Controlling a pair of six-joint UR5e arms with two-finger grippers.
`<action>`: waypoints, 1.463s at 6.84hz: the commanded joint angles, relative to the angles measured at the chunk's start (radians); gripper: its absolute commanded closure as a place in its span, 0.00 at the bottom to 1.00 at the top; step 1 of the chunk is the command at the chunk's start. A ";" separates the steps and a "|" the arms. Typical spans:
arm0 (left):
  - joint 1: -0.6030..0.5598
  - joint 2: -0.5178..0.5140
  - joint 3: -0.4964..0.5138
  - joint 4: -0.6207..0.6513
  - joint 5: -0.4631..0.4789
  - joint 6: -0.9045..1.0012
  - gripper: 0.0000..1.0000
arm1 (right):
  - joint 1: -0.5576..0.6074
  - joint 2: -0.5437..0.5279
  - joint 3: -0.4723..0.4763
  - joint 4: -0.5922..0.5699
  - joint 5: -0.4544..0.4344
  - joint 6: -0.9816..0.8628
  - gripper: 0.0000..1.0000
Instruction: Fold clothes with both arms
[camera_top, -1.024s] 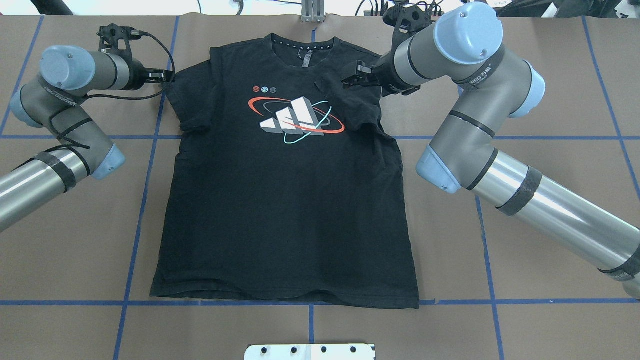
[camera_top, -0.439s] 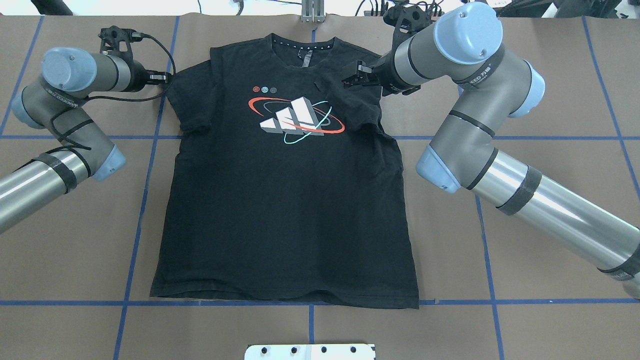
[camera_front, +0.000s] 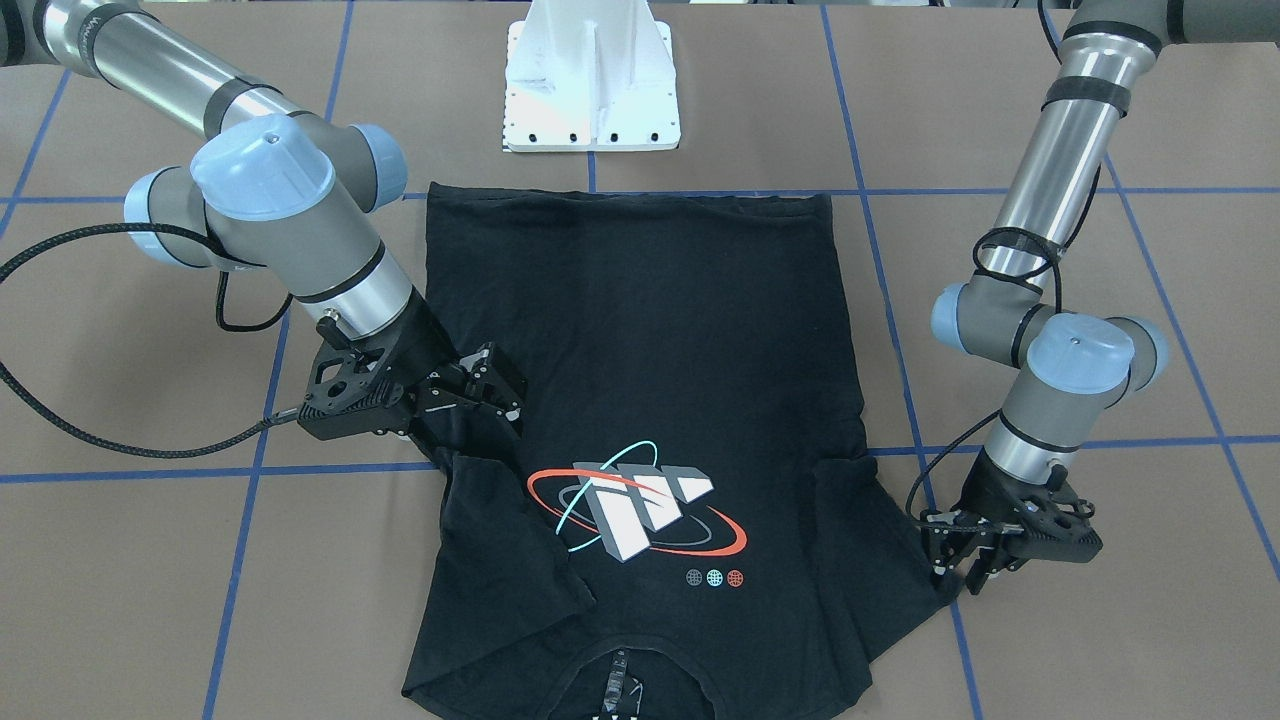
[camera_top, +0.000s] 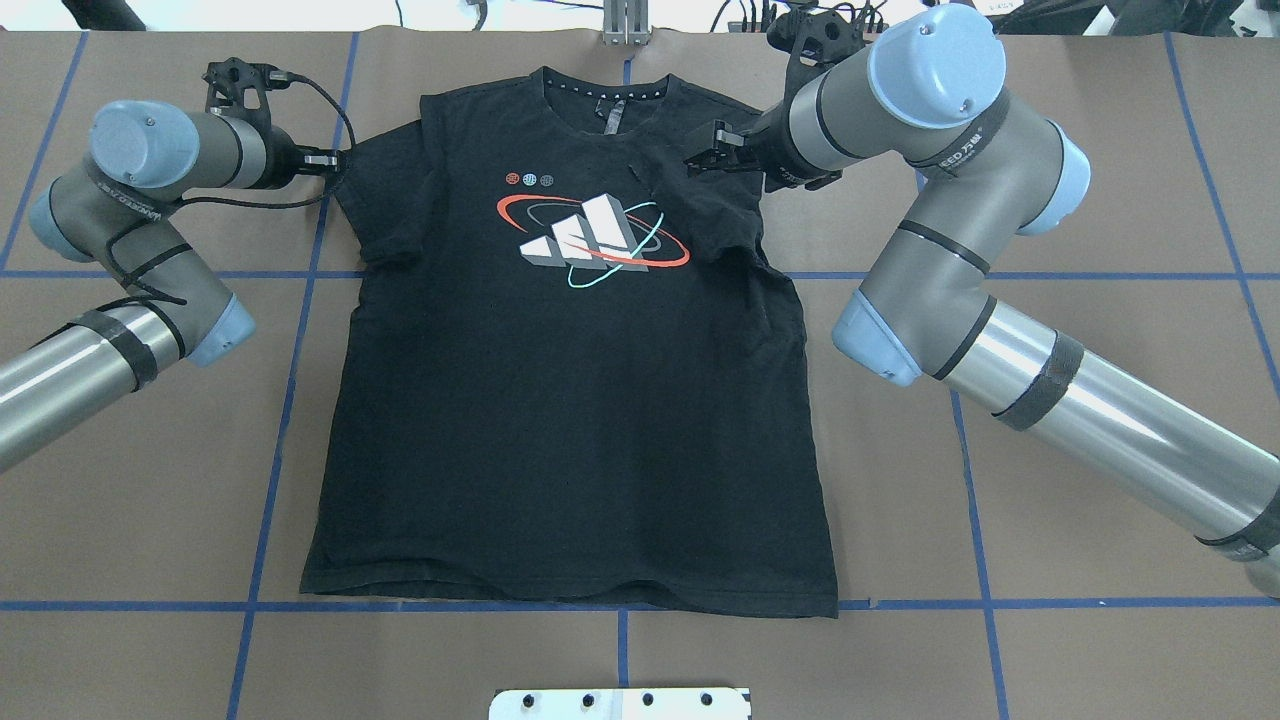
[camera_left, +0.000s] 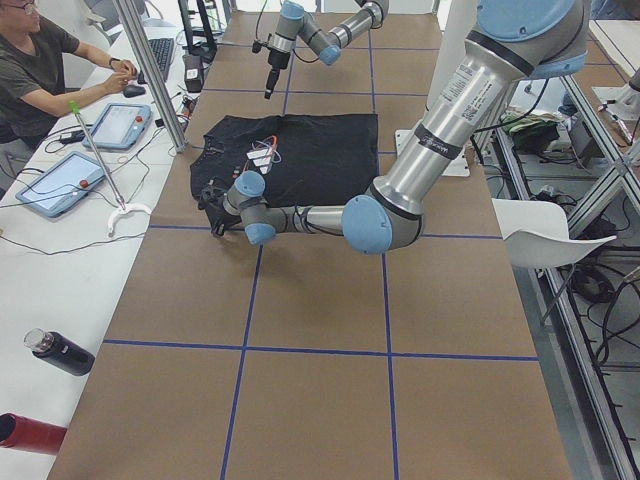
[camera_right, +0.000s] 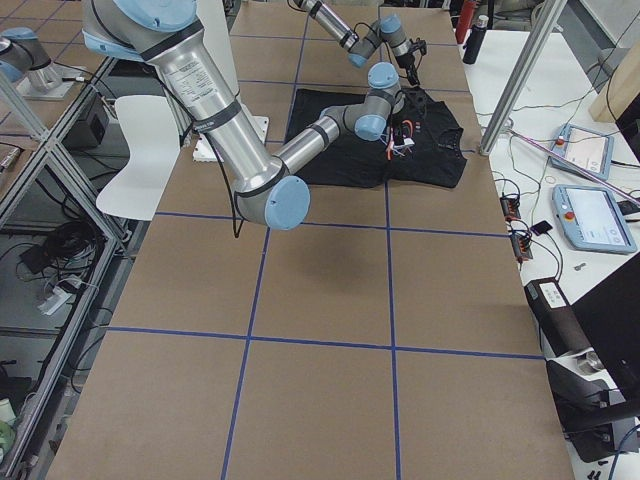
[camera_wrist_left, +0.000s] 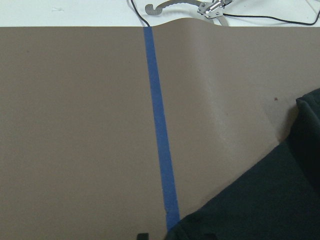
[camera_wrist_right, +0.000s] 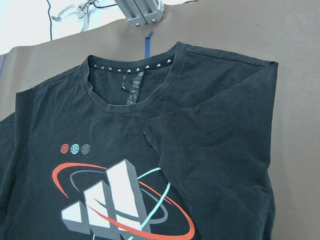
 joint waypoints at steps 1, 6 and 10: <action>0.002 0.000 -0.001 0.000 -0.008 0.000 1.00 | 0.000 0.000 0.001 0.000 0.000 0.000 0.01; -0.061 0.006 -0.136 0.064 -0.147 0.002 1.00 | 0.006 0.000 -0.001 0.000 0.000 0.000 0.01; 0.018 -0.125 -0.195 0.225 -0.142 -0.268 1.00 | 0.023 -0.002 -0.001 0.000 0.005 -0.002 0.01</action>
